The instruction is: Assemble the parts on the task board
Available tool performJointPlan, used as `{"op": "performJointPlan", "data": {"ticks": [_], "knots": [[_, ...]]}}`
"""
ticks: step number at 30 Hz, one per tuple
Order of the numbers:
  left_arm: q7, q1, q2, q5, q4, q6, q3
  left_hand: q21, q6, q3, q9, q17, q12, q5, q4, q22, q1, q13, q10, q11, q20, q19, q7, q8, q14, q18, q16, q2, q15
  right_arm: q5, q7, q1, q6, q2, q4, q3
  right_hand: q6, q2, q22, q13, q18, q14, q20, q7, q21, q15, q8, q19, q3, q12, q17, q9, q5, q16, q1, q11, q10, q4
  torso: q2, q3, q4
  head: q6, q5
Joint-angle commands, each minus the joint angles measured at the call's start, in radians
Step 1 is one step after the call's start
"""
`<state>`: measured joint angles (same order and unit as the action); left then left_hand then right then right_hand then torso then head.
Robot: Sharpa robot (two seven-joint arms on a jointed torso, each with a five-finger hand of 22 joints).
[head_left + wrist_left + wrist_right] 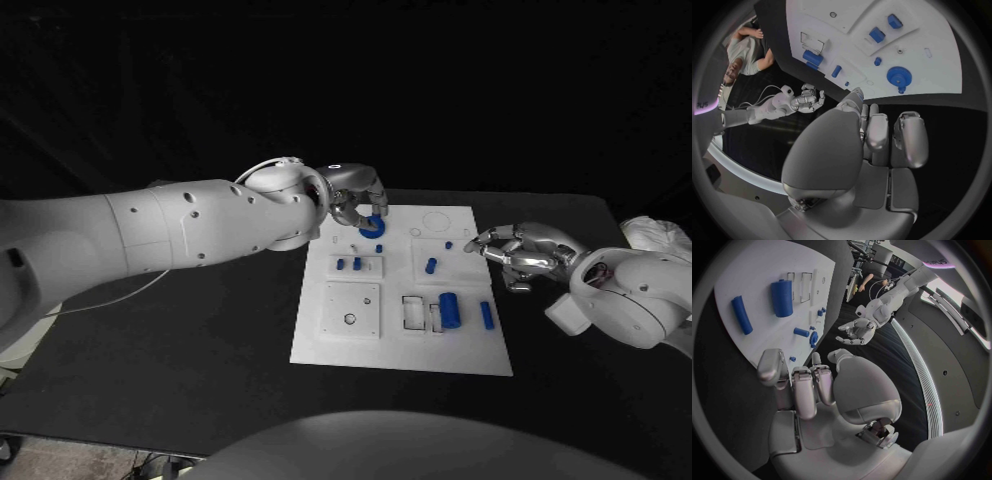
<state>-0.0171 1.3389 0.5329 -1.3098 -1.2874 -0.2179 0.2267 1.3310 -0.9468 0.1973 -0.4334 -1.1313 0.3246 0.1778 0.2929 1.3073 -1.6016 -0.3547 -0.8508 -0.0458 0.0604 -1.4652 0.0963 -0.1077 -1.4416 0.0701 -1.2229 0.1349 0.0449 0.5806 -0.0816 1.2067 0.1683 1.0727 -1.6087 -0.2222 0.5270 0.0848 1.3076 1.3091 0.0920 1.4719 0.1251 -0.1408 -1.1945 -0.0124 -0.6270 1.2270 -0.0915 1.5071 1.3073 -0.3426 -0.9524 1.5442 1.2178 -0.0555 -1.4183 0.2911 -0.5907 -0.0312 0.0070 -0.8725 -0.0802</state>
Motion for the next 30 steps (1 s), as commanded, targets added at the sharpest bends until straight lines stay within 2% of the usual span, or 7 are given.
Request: {"op": "performJointPlan", "data": {"ticks": [1,6,10,21,30], "knots": [[0.089,-0.022,-0.037,-0.177,0.04,-0.045,-0.001,0.004,-0.034,0.046,0.042,-0.003,-0.034,0.023,0.0,0.186,-0.003,0.058,-0.045,-0.002,-0.003,-0.016,0.001,0.014,-0.017,-0.015,-0.009,0.021,0.001,0.006,-0.025,-0.001,-0.003,0.0,0.001,0.0,0.002,-0.006,0.135,0.139,0.005,0.042,-0.002,0.0,0.001,0.003,-0.006,-0.003,-0.008,-0.005,0.207,-0.002,0.007,-0.005,-0.004,-0.001,0.008,-0.001,-0.001,0.0001,0.0,0.0,-0.001],[0.08,-0.048,-0.088,-0.2,0.103,-0.037,-0.002,0.003,-0.066,0.09,0.078,0.0,-0.058,0.036,-0.005,0.187,0.004,0.106,-0.088,-0.007,0.0,-0.018,0.004,0.02,-0.021,-0.016,-0.015,0.038,0.002,0.006,-0.025,-0.002,-0.004,0.001,-0.002,0.0,0.002,-0.007,0.135,0.137,0.005,0.04,-0.002,0.0,0.002,0.003,-0.006,-0.004,-0.012,-0.006,0.204,-0.002,0.006,-0.006,-0.004,-0.001,0.01,-0.002,0.0,-0.0007,0.0001,0.0,-0.002],[0.069,-0.056,-0.104,-0.202,0.126,-0.039,-0.003,0.0,-0.082,0.108,0.088,0.007,-0.064,0.041,-0.009,0.186,0.0,0.12,-0.103,-0.007,0.001,-0.018,0.004,0.018,-0.019,-0.015,-0.012,0.039,0.002,0.006,-0.024,-0.002,-0.004,0.002,-0.002,0.0,0.002,-0.007,0.135,0.137,0.005,0.04,-0.002,0.0,0.002,0.003,-0.006,-0.004,-0.012,-0.006,0.204,-0.002,0.006,-0.006,-0.004,-0.001,0.01,-0.002,0.0,-0.0012,0.0014,0.0,0.0],[0.046,-0.062,-0.126,-0.18,0.154,-0.017,-0.003,-0.011,-0.094,0.132,0.105,0.029,-0.073,0.036,-0.012,0.184,-0.002,0.143,-0.124,-0.011,0.002,-0.014,0.008,0.019,-0.011,-0.014,0.0,0.044,0.0,0.006,-0.02,-0.002,-0.007,-0.002,0.002,0.0,0.002,-0.008,0.134,0.135,0.006,0.037,-0.002,0.0,0.004,0.003,-0.006,-0.006,-0.015,-0.008,0.201,-0.003,0.006,-0.008,-0.003,-0.001,0.012,-0.002,0.001,-0.001,0.001,0.0,-0.004],[0.049,-0.063,-0.141,-0.172,0.166,0.003,-0.003,-0.02,-0.096,0.14,0.114,0.041,-0.075,0.027,-0.015,0.182,-0.003,0.15,-0.132,-0.006,0.002,-0.01,0.003,0.02,-0.005,-0.012,0.008,0.044,0.001,0.006,-0.016,-0.002,-0.008,-0.005,0.004,0.0,0.001,-0.008,0.134,0.134,0.006,0.034,-0.002,0.0,0.005,0.003,-0.006,-0.007,-0.016,-0.009,0.199,-0.003,0.006,-0.009,-0.003,-0.001,0.014,-0.002,0.0,-0.001,0.0004,0.0,-0.006]]}}
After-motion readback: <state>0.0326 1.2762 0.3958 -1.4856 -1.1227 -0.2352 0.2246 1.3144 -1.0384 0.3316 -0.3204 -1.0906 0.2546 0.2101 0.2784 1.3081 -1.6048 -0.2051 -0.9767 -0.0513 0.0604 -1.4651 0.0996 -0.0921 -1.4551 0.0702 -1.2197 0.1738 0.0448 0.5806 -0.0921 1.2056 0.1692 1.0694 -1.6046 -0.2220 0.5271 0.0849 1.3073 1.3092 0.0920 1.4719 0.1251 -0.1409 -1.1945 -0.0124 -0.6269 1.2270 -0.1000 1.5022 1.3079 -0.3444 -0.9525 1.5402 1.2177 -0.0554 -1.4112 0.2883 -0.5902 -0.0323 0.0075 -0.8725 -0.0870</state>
